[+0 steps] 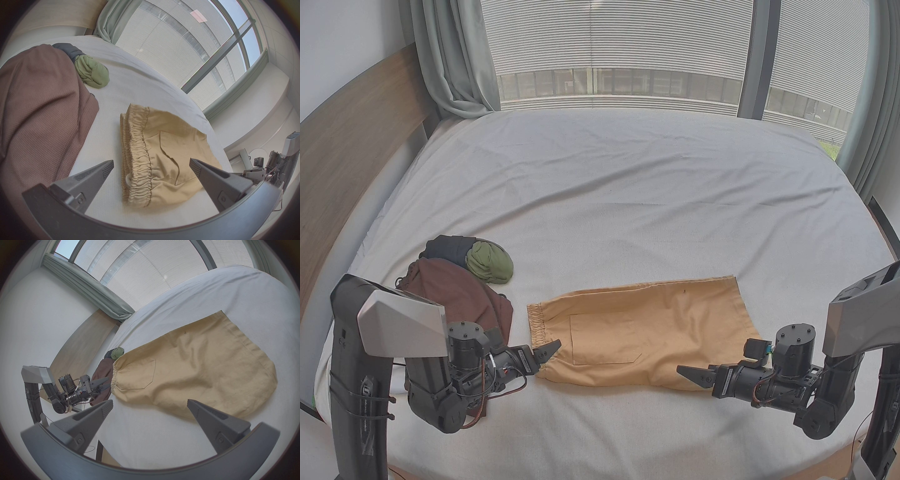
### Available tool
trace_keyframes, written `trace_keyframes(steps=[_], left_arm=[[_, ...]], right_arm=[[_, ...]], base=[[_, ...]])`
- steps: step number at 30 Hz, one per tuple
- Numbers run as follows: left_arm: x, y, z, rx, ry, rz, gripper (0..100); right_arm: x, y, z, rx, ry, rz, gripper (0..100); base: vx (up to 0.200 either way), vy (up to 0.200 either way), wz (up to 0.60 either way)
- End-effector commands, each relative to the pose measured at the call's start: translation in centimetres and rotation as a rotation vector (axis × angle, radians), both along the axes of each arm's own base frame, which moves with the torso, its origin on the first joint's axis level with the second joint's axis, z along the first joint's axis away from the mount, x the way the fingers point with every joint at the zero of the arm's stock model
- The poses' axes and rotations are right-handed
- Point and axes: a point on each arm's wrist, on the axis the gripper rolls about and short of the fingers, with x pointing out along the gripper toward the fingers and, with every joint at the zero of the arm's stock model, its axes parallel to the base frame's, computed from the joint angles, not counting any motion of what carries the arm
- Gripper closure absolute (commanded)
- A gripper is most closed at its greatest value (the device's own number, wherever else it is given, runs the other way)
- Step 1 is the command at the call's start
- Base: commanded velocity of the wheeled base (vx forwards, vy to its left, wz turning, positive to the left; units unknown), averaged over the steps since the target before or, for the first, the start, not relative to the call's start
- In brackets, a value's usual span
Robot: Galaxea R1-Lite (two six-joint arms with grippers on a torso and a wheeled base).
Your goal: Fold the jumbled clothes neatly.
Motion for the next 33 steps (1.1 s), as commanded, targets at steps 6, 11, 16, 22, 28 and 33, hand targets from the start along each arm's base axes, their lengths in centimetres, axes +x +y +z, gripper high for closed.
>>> trace_keyframes(steps=[6,11,16,22,28,33], left_arm=[[1.5,-0.6,-3.1,0.013,0.018,0.010,0],[2.5,-1.1,-4.1,0.008,0.004,0.019,0],[3.1,-1.9,-4.0,-0.048,0.001,0.026,0],[4.1,-2.9,-3.7,-0.112,-0.019,0.043,0],[4.3,-3.1,-4.2,-0.127,-0.009,0.054,0],[4.4,-3.1,-4.2,-0.131,-0.008,0.059,0]], right_arm=[[0.3,-0.1,0.0,0.008,-0.005,0.001,0],[0.5,-0.2,0.1,0.010,-0.011,-0.005,0],[0.5,-0.3,0.3,0.013,-0.018,-0.008,0],[0.5,-0.3,0.2,0.012,-0.015,-0.008,0],[0.6,-0.2,0.0,0.011,-0.011,-0.005,0],[0.6,-0.2,0.0,0.010,-0.009,-0.005,0]], base=[[0.000,0.000,0.00],[0.000,0.000,0.00],[0.000,0.000,0.00],[0.000,0.000,0.00],[0.000,0.000,0.00],[0.000,0.000,0.00]])
